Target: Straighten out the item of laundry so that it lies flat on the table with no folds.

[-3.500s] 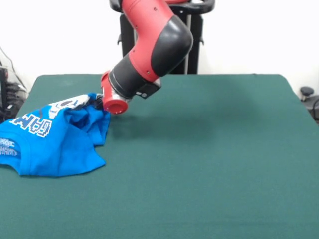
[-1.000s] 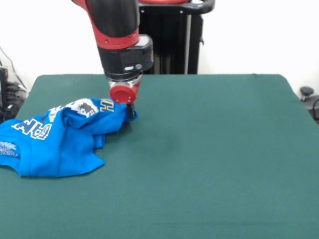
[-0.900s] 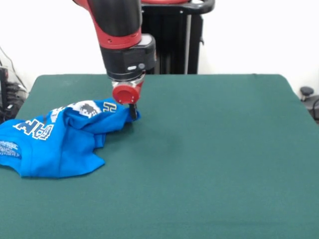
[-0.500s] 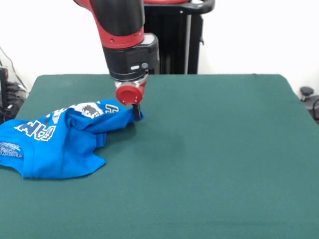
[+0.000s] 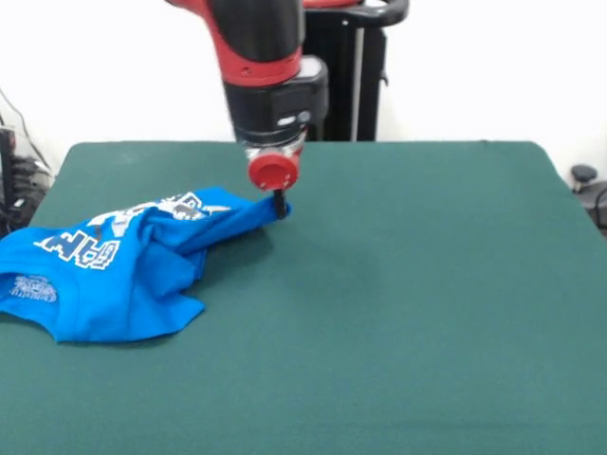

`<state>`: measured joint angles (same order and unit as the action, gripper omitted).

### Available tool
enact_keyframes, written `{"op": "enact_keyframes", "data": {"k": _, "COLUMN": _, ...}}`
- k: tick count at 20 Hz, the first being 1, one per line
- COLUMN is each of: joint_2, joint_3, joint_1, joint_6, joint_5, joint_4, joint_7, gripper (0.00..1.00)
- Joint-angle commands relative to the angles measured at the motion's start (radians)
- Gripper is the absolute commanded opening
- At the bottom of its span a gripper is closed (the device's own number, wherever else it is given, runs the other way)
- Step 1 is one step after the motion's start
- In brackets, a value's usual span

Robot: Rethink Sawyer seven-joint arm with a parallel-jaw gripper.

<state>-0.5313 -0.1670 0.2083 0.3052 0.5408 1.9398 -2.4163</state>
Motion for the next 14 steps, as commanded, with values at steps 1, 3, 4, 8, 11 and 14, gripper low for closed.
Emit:
{"op": "enact_keyframes", "data": {"k": 1, "joint_2": -0.028, "joint_3": -0.254, "joint_1": -0.226, "joint_6": 0.207, "joint_5": -0.195, "joint_4": 0.073, "joint_7": -0.081, "gripper": 0.00}}
{"op": "enact_keyframes", "data": {"k": 3, "joint_2": -0.043, "joint_3": -0.261, "joint_1": -0.199, "joint_6": 0.152, "joint_5": -0.239, "joint_4": 0.124, "joint_7": -0.050, "gripper": 0.00}}
{"op": "enact_keyframes", "data": {"k": 4, "joint_2": -0.053, "joint_3": -0.257, "joint_1": -0.185, "joint_6": 0.136, "joint_5": -0.259, "joint_4": 0.150, "joint_7": -0.044, "gripper": 0.00}}
{"op": "enact_keyframes", "data": {"k": 8, "joint_2": -0.071, "joint_3": -0.326, "joint_1": -0.196, "joint_6": 0.104, "joint_5": -0.351, "joint_4": 0.196, "joint_7": -0.042, "gripper": 0.00}}
{"op": "enact_keyframes", "data": {"k": 11, "joint_2": -0.063, "joint_3": -0.407, "joint_1": -0.217, "joint_6": 0.085, "joint_5": -0.427, "joint_4": 0.195, "joint_7": -0.046, "gripper": 0.00}}
{"op": "enact_keyframes", "data": {"k": 14, "joint_2": -0.042, "joint_3": -0.478, "joint_1": -0.228, "joint_6": 0.067, "joint_5": -0.491, "joint_4": 0.186, "joint_7": -0.053, "gripper": 0.00}}
